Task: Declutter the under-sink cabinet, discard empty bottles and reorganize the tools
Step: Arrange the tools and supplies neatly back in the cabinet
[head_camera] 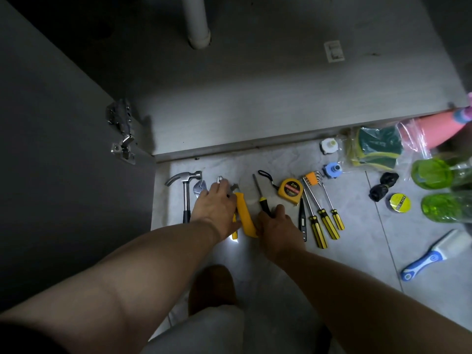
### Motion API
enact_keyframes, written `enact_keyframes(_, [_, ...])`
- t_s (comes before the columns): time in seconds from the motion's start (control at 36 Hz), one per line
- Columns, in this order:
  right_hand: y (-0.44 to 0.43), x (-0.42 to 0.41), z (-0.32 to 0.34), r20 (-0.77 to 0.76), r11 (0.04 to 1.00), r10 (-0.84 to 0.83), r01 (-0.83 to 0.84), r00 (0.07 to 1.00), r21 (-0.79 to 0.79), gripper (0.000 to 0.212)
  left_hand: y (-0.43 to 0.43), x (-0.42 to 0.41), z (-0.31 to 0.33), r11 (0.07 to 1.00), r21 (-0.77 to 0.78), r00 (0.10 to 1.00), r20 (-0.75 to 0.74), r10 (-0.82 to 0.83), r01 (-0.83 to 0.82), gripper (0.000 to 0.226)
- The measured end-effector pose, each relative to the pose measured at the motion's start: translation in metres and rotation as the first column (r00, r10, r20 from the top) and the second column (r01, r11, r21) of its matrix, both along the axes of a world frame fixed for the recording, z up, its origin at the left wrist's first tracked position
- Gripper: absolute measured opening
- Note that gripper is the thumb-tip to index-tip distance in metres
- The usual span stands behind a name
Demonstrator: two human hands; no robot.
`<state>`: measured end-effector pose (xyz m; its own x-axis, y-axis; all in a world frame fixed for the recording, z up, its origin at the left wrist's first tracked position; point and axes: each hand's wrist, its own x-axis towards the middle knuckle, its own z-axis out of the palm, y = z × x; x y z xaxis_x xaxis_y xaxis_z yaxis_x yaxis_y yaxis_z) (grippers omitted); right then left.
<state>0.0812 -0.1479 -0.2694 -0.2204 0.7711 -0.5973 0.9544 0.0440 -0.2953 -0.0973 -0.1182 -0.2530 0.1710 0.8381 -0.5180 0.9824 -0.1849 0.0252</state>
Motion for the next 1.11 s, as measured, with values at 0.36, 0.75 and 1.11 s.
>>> enact_keyframes(0.36, [-0.004, 0.062, -0.004, 0.129, 0.996, 0.050, -0.059, 0.990, 0.060, 0.051, -0.007, 0.060, -0.003, 0.988, -0.150, 0.996, 0.086, -0.005, 0.018, 0.057])
enact_keyframes(0.75, [-0.001, 0.031, -0.010, 0.053, 0.997, 0.079, -0.080, 0.995, 0.023, 0.045, -0.007, 0.055, 0.001, 0.990, -0.119, 0.995, 0.053, 0.080, -0.073, 0.060])
enact_keyframes(1.11, [0.021, 0.040, -0.003, -0.099, 0.966, 0.003, 0.022, 0.995, 0.257, 0.050, -0.003, 0.034, -0.001, 0.992, -0.121, 0.994, 0.091, 0.054, -0.043, 0.065])
